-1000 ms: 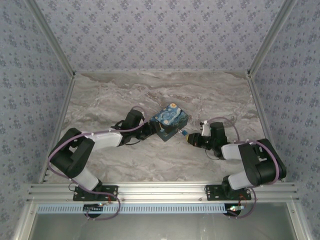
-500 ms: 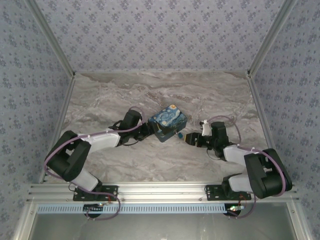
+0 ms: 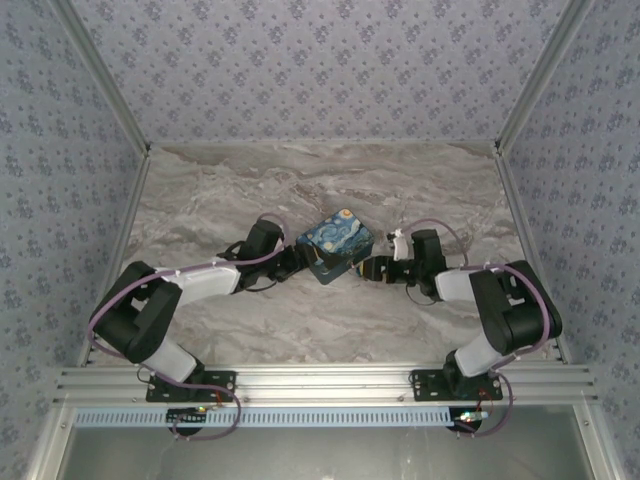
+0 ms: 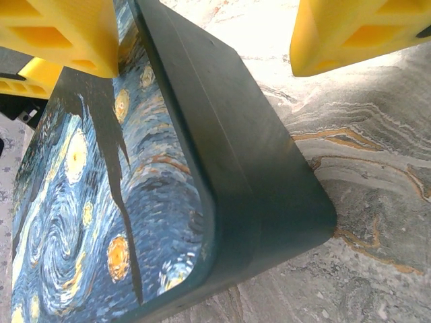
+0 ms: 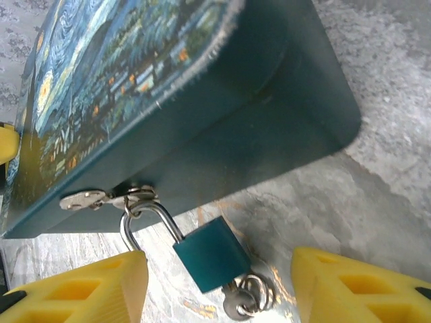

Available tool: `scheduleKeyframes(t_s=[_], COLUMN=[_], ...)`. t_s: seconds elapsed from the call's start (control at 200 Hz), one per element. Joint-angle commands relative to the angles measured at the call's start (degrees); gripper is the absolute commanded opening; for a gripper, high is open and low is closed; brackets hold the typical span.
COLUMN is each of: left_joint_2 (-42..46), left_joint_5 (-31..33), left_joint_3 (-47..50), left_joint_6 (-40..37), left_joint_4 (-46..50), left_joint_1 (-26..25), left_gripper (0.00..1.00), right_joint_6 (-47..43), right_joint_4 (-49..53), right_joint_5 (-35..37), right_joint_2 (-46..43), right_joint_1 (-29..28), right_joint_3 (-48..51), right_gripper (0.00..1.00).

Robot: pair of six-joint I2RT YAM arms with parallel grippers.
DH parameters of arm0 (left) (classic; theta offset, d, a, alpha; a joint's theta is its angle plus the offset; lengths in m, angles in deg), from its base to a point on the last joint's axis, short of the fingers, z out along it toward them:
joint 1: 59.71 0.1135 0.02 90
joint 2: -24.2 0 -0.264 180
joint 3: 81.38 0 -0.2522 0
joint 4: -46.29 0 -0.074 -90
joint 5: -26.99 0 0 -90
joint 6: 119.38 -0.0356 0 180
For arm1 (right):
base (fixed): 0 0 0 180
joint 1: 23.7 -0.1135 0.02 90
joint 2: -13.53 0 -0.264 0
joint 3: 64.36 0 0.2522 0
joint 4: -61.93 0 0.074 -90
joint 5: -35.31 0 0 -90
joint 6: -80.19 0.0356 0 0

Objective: Unlock the padlock with the key

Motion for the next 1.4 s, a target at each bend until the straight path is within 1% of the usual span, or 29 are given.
scheduleKeyframes(t_s=[0.0,0.095,0.195,0.32,0.46,0.55,0.814,0.899,0.954,0.999,1.109,1.229,1.399], left_joint_2=[-0.47,-0.42,-0.42,-0.17,0.05,-0.04,0.38,0.57,0.71,0.78,1.10,1.20,1.24], left_joint_5=[3.26,3.22,3.13,3.22,3.22,3.22,3.48,3.57,3.57,3.58,3.71,3.66,3.67], left_joint_3=[2.74,2.75,2.81,3.11,3.21,3.34,3.69,3.82,4.07,4.08,4.43,4.61,4.66], left_joint_6=[-1.23,-1.29,-1.31,-1.22,-1.07,-1.09,-1.12,-1.06,-1.09,-1.03,-0.87,-0.87,-0.74], left_joint_4=[8.68,8.64,8.61,8.42,8.26,8.17,8.24,8.23,8.25,8.33,8.24,8.31,8.24], left_joint_1=[0.40,0.38,0.34,0.41,0.36,0.40,0.34,0.41,0.39,0.40,0.36,0.35,0.35], left_gripper=[0.66,0.66,0.66,0.66,0.66,0.66,0.66,0.66,0.66,0.66,0.66,0.66,0.66], right_joint_6=[-2.37,-2.71,-1.68,-1.78,-1.48,-1.05,1.29,2.74,3.79,4.39,4.98,5.14,6.34], right_joint_4=[1.69,1.99,0.20,0.79,0.84,0.28,-2.71,-4.82,-6.69,-7.83,-11.53,-15.59,-19.96], right_joint_5=[-0.76,-0.90,-1.54,-1.23,-1.11,-1.27,-1.22,-1.11,-1.16,-1.62,-1.97,-3.92,-5.73], right_joint_2=[2.60,4.08,5.34,5.80,6.69,7.26,6.53,5.64,4.75,3.99,1.80,0.47,1.23], right_joint_1=[-2.11,-3.39,-3.81,-5.22,-6.28,-6.51,-6.59,-6.34,-6.15,-5.82,-4.31,-2.57,-3.11], right_joint_3=[-1.49,-2.56,-2.48,-2.88,-3.31,-3.36,-2.24,-1.07,-0.07,0.70,3.55,5.87,5.72], right_gripper=[0.58,0.56,0.53,0.52,0.47,0.42,0.17,0.13,0.14,0.16,0.24,0.33,0.44])
